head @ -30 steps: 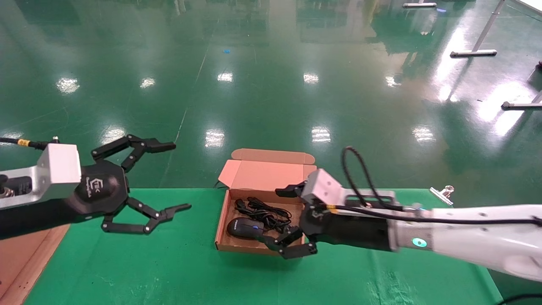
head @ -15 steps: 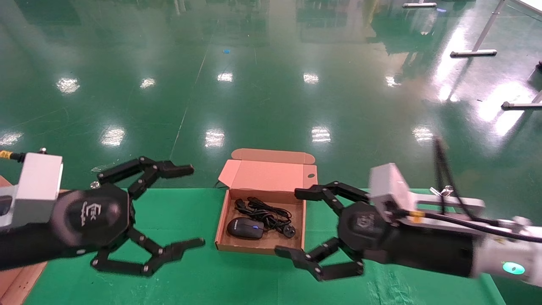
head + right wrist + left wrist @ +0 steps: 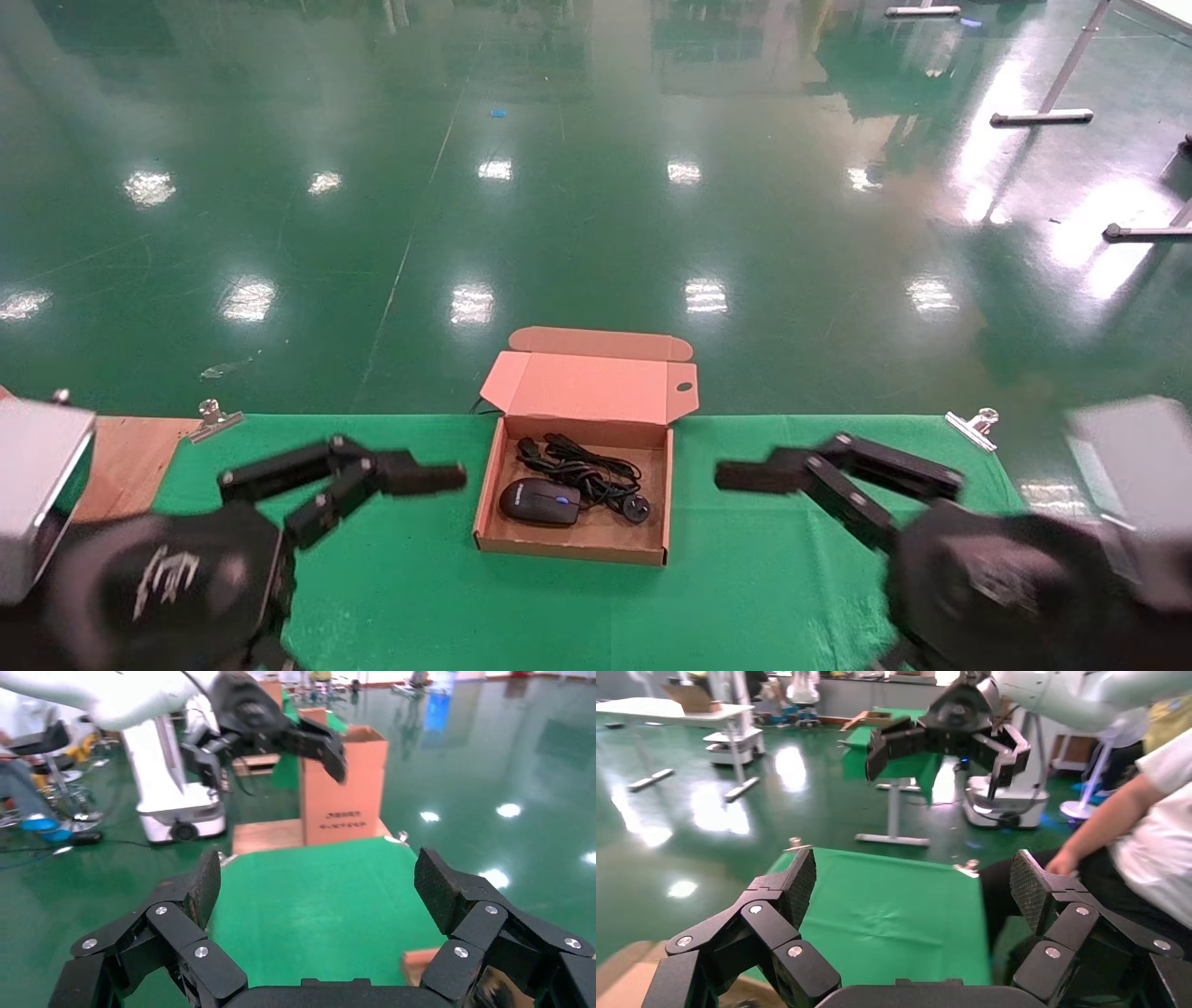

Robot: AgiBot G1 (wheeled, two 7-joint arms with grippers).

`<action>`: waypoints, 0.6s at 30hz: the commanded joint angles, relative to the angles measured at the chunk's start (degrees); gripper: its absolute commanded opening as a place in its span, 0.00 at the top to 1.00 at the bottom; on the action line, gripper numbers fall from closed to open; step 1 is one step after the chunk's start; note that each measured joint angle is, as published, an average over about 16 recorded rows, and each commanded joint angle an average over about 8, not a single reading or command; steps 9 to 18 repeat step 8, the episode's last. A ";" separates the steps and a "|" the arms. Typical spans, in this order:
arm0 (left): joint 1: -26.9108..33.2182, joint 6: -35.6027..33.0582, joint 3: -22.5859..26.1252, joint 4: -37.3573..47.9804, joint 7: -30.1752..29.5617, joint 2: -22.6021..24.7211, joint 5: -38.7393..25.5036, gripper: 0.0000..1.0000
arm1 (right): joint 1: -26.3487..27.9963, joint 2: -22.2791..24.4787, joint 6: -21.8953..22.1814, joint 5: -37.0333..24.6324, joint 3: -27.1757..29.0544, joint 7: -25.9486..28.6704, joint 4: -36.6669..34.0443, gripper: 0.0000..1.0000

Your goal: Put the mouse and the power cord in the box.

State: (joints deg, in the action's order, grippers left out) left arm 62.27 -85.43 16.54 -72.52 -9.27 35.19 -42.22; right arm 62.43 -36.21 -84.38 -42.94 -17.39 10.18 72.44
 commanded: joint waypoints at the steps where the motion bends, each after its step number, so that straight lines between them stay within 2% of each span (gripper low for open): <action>1: -0.84 -0.31 -0.60 -1.43 -1.83 -0.20 0.43 0.00 | -1.00 1.38 -1.54 1.27 1.63 0.58 1.33 0.00; 6: -1.18 -0.44 -0.84 -2.21 -2.59 -0.29 0.62 0.00 | -1.98 2.67 -3.00 2.54 3.20 0.99 2.60 0.00; 18: -1.17 -0.43 -0.84 -2.16 -2.51 -0.29 0.62 0.00 | -2.00 2.67 -3.01 2.56 3.20 0.96 2.60 0.00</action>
